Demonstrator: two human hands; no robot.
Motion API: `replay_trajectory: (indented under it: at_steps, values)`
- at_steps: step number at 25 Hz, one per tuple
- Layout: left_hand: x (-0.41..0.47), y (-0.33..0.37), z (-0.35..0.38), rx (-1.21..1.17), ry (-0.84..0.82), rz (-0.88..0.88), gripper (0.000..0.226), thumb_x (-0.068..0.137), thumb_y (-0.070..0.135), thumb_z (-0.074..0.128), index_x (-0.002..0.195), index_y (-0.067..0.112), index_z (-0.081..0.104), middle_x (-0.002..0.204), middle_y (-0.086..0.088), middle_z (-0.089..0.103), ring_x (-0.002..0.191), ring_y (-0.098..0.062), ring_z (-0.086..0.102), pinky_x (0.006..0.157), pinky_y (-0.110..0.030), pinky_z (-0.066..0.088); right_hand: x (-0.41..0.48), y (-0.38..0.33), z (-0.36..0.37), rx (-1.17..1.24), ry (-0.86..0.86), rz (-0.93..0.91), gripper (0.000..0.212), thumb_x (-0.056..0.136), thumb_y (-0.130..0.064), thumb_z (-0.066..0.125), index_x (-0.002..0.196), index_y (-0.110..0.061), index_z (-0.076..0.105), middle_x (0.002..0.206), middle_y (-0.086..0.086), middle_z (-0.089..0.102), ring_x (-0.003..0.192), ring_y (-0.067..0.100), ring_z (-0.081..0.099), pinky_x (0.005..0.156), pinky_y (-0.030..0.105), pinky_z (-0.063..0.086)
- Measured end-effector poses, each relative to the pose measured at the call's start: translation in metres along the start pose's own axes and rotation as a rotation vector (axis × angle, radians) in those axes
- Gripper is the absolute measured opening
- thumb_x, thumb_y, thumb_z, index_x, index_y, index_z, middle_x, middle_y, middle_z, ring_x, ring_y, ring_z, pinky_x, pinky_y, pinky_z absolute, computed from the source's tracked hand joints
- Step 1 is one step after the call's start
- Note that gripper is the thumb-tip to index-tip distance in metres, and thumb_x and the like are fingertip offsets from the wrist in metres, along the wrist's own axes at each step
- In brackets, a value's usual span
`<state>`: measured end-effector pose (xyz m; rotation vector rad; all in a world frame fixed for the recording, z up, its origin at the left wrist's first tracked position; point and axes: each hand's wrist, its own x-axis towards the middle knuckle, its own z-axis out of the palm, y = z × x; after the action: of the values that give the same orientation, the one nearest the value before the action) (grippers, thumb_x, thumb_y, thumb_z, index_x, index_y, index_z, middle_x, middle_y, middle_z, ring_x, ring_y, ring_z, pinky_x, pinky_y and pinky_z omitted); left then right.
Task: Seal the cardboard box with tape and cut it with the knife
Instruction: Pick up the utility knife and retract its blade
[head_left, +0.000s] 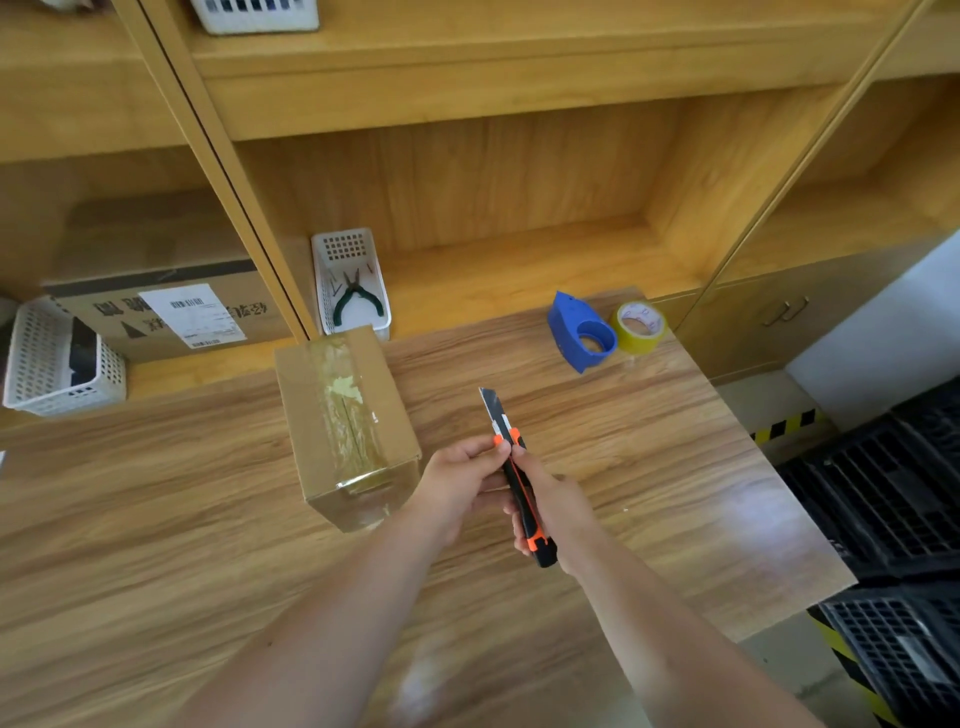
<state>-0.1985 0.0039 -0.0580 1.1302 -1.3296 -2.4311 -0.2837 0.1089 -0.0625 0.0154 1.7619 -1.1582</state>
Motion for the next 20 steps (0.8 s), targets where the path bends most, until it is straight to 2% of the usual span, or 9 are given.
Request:
replay_trajectory:
  at_steps: [4,6,9,12,16,20]
  values:
    - [0.006,0.012,0.004,0.004,0.058,0.022,0.021,0.095,0.013,0.060,0.111,0.002,0.069,0.103,-0.019,0.074,0.096,-0.032,0.072,0.083,-0.038,0.059,-0.001,-0.013,0.000,-0.021,0.028,-0.125,0.058,0.079,-0.056,0.063,0.061,-0.001,0.065,0.055,0.023,0.058,0.043,0.029,0.054,0.049,0.032,0.044]
    - [0.009,0.018,0.005,0.006,0.086,0.037,0.018,0.095,0.013,0.060,0.106,0.005,0.072,0.099,-0.016,0.076,0.092,-0.028,0.073,0.085,-0.038,0.059,-0.002,-0.018,-0.002,-0.003,0.004,-0.156,0.050,0.085,-0.047,0.062,0.068,-0.001,0.064,0.056,0.024,0.058,0.044,0.028,0.053,0.049,0.033,0.044]
    - [0.012,0.025,0.005,0.060,0.148,0.106,0.014,0.093,0.012,0.062,0.098,0.005,0.074,0.090,-0.013,0.077,0.082,-0.026,0.075,0.083,-0.037,0.059,-0.003,-0.021,-0.004,0.026,-0.074,-0.206,0.034,0.093,-0.035,0.057,0.082,-0.002,0.061,0.057,0.022,0.059,0.043,0.027,0.053,0.046,0.030,0.043]
    - [0.017,0.034,0.007,0.098,0.210,0.161,0.015,0.093,0.010,0.062,0.096,0.002,0.074,0.085,-0.012,0.077,0.074,-0.020,0.074,0.073,-0.029,0.059,-0.004,-0.023,-0.005,0.061,-0.120,-0.256,0.029,0.096,-0.026,0.054,0.098,0.002,0.061,0.061,0.020,0.061,0.048,0.027,0.056,0.048,0.030,0.048]
    - [0.021,0.048,0.008,0.113,0.240,0.173,0.014,0.092,0.009,0.063,0.084,0.009,0.074,0.074,-0.005,0.076,0.064,-0.015,0.073,0.063,-0.024,0.058,-0.004,-0.026,-0.008,0.172,-0.253,-0.280,0.022,0.098,-0.017,0.051,0.111,-0.002,0.061,0.070,0.017,0.063,0.064,0.029,0.062,0.064,0.038,0.054]
    - [0.026,0.057,0.003,0.107,0.280,0.156,0.014,0.091,0.009,0.066,0.078,0.012,0.071,0.067,-0.002,0.074,0.056,-0.011,0.071,0.060,-0.023,0.058,0.000,-0.024,-0.008,0.263,-0.388,-0.264,0.023,0.099,-0.005,0.045,0.119,-0.001,0.056,0.080,0.016,0.064,0.078,0.030,0.063,0.074,0.043,0.054]
